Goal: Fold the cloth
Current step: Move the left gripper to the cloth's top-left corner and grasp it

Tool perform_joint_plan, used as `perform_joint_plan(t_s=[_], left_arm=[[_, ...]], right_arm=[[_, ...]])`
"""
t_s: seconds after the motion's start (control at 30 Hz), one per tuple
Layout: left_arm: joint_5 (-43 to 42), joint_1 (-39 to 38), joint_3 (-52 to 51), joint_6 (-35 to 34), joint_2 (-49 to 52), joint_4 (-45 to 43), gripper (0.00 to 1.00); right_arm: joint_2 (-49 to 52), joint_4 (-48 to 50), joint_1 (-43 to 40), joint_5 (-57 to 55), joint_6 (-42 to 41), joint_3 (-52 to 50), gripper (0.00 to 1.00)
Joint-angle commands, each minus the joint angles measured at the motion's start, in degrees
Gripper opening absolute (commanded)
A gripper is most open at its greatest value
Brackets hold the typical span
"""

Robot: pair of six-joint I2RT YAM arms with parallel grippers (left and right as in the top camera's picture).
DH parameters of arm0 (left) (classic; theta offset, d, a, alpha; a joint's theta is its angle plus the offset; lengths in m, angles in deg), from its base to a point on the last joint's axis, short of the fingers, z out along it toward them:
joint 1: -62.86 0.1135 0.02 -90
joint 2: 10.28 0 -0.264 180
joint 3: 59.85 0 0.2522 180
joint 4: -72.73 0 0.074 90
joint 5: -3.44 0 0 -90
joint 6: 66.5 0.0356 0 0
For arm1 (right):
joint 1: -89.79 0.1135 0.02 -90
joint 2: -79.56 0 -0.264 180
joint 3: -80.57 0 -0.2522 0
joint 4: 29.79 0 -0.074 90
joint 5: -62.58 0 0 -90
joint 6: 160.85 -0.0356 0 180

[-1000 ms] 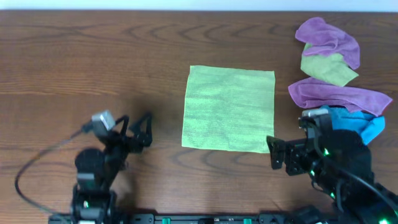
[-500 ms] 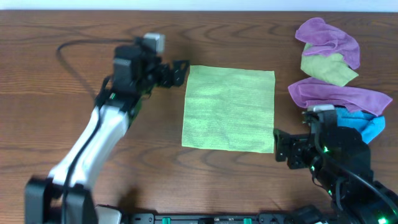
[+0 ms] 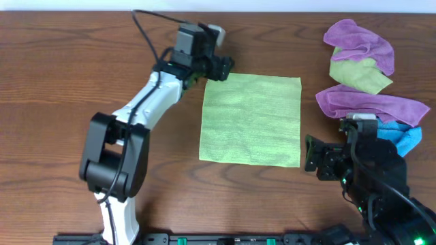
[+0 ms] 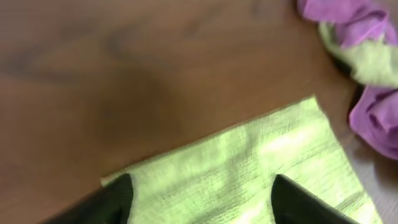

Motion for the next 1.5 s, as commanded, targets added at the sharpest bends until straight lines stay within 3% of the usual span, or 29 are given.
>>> perform_joint_plan(t_s=[0.0,0.03,0.07,0.2,0.27,0.37,0.6,1.47], left_arm=[[2.3,0.2,1.4,-1.0,0.7,1.5,0.29],[3.1,0.3,1.4,-1.0,0.7,2.3,0.11],[4.1,0.3,1.4,-1.0,0.8,2.8,0.06],[4.6,0.3,1.4,-2.4,0.8,4.6,0.06],[4.3,0.3,1.4,-6.1,0.8,5.8,0.14],[4.3,0.2,1.4,-7.0,0.8,6.1,0.06],[9.1,-1.0,1.4,-0.1,1.2,3.3,0.05],[9.9,-1.2,1.4,0.1,11.8,-2.9,0.06]], right_arm=[[-0.2,-0.6,0.1,-0.6,-1.7,0.5,0.89],[-0.2,-0.7,0.1,-0.6,-2.0,0.5,0.89],[-0.2,-0.7,0.1,-0.6,-2.1,0.5,0.89],[-0.2,-0.7,0.1,-0.6,-2.1,0.5,0.89],[-0.2,-0.7,0.1,-0.6,-2.1,0.5,0.89],[-0.2,-0.7,0.1,-0.6,-2.1,0.5,0.88],[-0.2,-0.5,0.1,-0.6,-2.1,0.5,0.89],[-0.2,-0.3,0.1,-0.8,-2.0,0.5,0.90]])
